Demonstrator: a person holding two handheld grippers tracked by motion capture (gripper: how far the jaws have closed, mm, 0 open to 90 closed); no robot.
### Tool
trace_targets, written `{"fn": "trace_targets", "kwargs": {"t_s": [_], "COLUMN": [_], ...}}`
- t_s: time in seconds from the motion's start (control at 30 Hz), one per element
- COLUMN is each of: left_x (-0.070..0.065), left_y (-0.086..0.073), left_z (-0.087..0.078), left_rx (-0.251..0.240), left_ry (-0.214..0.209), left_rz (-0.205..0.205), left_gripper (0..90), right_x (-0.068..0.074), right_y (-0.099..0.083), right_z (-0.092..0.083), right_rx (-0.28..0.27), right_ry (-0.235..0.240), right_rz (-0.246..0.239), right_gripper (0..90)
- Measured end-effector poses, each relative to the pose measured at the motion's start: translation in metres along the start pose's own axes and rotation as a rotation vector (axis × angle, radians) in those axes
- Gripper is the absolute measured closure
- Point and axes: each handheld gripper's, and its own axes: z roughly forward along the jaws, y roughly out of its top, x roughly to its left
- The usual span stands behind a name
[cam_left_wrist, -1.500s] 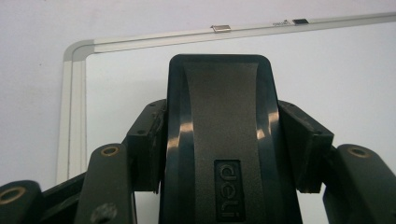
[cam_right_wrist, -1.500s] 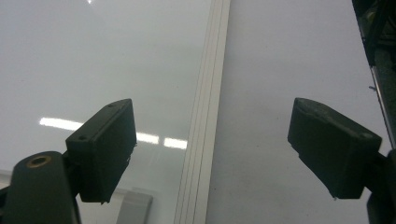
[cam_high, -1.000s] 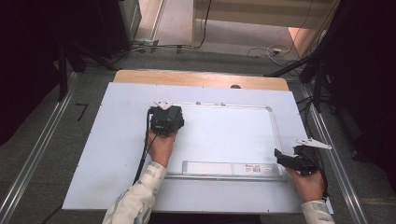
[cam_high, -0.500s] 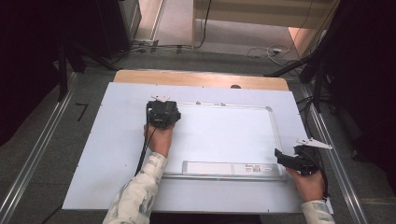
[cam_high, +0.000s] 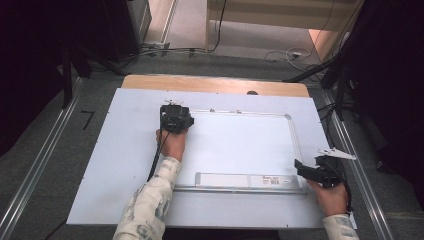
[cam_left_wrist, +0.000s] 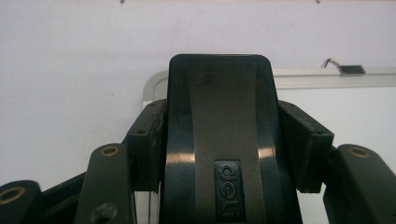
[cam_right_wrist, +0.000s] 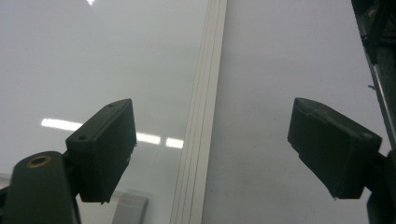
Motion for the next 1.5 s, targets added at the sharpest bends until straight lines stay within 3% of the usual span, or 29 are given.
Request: {"fn": "trace_targets", "kwargs": {"t_s": [0.1,0.3,0.4,0.53,0.8,1.5], "left_x": [-0.003,-0.002,-0.002,-0.002,0.004,0.022], "left_y": [-0.004,-0.004,-0.004,-0.003,-0.006,-0.03], "left_z": [0.006,0.007,0.005,0.0,-0.023,-0.076], "left_rx": [0.004,-0.006,-0.013,-0.02,-0.06,-0.094], "left_ry": [0.016,0.004,0.002,-0.008,-0.06,-0.181], "left_rz": [0.034,0.02,0.021,0.024,-0.004,0.016], "left_gripper": [41.3,40.4,31.2,27.1,26.5,20.0], "right_x": [-0.001,-0.001,-0.001,-0.001,0.0,0.001], "right_y": [0.0,0.0,0.0,0.0,0.0,0.0], "right_z": [0.0,0.001,0.0,0.0,0.0,-0.002], "right_rx": [0.001,0.002,0.001,0.001,0.0,-0.012], "right_ry": [0.0,-0.001,0.001,-0.001,-0.001,-0.004], "right_rz": [0.001,0.002,0.001,0.001,-0.003,-0.011], "right_gripper": [14.1,14.1,14.1,14.1,14.1,14.1]}}
